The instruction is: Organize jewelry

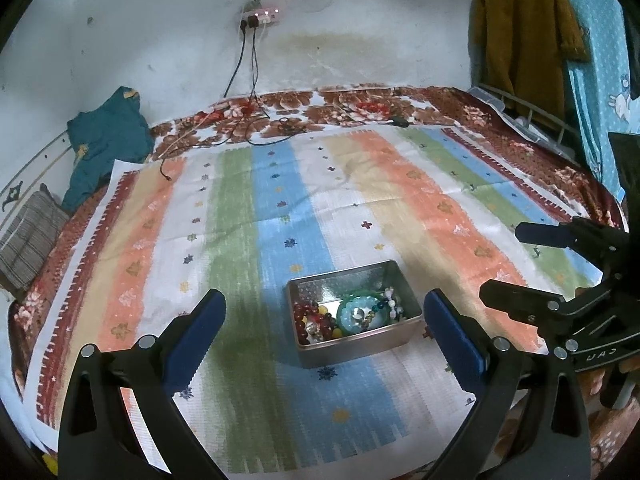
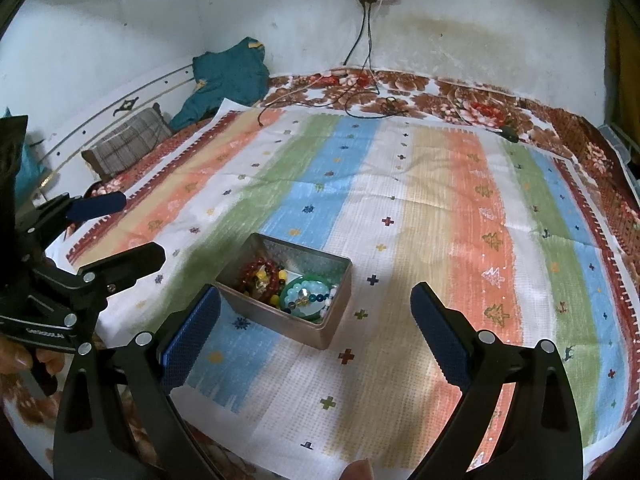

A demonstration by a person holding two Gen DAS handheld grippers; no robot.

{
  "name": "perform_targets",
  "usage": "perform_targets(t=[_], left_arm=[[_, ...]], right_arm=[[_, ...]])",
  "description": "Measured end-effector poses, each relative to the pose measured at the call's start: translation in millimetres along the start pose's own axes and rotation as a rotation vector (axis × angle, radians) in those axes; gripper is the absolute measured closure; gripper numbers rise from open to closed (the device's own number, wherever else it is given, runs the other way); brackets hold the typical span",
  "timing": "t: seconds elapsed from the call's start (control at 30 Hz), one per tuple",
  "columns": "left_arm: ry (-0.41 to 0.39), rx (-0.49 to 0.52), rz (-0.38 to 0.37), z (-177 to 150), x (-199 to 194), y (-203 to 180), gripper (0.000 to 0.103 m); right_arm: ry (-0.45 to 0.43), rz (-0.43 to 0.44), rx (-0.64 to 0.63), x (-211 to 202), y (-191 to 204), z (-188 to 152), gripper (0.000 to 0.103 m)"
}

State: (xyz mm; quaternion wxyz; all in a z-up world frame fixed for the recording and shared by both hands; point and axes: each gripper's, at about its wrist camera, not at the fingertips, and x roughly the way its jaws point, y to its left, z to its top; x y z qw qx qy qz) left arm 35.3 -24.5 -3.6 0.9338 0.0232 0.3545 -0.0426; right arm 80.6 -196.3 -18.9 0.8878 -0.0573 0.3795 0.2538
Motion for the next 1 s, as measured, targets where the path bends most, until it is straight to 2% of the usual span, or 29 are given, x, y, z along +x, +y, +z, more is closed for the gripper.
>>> perform_targets(t=[1.0], left_arm=[[-0.021, -0.030, -0.007, 3.7, -4.9, 8.9, 0.006]], right_arm=[[-0.013, -0.001, -0.015, -5.4, -0.4, -3.0, 0.006]])
